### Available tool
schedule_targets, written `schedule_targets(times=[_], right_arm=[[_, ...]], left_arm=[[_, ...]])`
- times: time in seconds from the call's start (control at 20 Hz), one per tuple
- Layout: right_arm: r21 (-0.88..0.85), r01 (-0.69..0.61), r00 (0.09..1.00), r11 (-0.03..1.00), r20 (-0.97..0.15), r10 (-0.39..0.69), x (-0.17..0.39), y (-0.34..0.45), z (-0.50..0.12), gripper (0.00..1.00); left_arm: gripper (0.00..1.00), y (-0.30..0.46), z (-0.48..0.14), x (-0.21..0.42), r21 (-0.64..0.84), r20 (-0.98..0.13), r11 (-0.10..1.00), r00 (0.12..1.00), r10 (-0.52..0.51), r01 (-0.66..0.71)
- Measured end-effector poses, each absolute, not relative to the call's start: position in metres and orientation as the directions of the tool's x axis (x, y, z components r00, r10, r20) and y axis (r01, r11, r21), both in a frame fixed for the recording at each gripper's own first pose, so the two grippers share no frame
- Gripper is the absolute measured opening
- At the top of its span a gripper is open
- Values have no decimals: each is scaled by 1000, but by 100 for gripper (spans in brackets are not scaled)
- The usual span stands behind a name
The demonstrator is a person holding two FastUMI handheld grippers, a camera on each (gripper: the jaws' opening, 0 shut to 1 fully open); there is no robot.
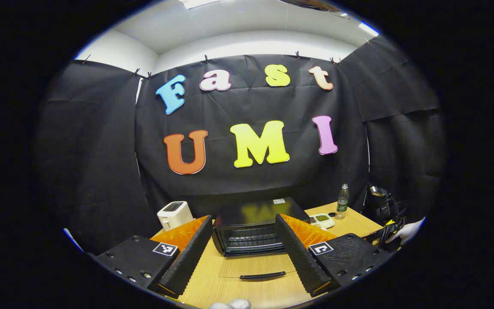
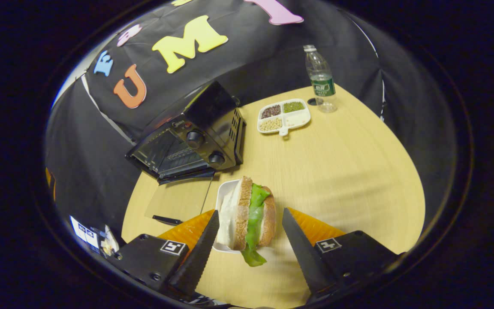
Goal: Open the electric oven with the left hand, put the food in, and close the electric oven.
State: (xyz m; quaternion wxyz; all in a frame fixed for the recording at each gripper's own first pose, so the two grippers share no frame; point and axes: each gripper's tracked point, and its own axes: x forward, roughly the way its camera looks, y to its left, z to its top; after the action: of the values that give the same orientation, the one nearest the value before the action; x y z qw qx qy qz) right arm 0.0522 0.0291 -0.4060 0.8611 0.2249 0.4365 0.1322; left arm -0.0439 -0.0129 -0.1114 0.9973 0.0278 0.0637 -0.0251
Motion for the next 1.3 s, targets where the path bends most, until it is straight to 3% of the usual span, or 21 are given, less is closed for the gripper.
schedule_targets(times=[0.15,0.2,0.35,0.4,0.5,0.55,0.8,1.0,1.3], right_arm=[[552,15,536,833,-708,460,52,33,-419,80],[579,35,539,815,-698,472,53,34,-419,72],[642,46,516,765,-672,532,51,41,-415,54],[647,45,512,762,-669,538,54,40,-413,43],[639,33,517,769,-669,534,52,37,-406,36],[638,27,532,769,-660,530,53,37,-398,36],[703,44,639,710,-566,521,59,56,-344,36],[828,96,744,552,-428,513,68,109,-314,36],[915,131,814,381,-319,485,91,198,-324,36]], left_arm=[[95,-15,-117,-39,56,-155,997,987,-52,61],[89,-15,-118,-38,58,-160,996,986,-51,61],[95,-15,-122,-37,53,-170,996,984,-55,65],[95,-15,-123,-36,51,-177,997,983,-55,65],[88,-14,-125,-34,50,-182,996,982,-57,68],[95,-14,-125,-35,49,-183,996,981,-60,70],[95,-11,-124,-38,42,-183,995,980,-84,93],[95,-2,-125,-45,39,-189,992,975,-114,123],[95,22,-132,-59,48,-220,986,965,-143,157]])
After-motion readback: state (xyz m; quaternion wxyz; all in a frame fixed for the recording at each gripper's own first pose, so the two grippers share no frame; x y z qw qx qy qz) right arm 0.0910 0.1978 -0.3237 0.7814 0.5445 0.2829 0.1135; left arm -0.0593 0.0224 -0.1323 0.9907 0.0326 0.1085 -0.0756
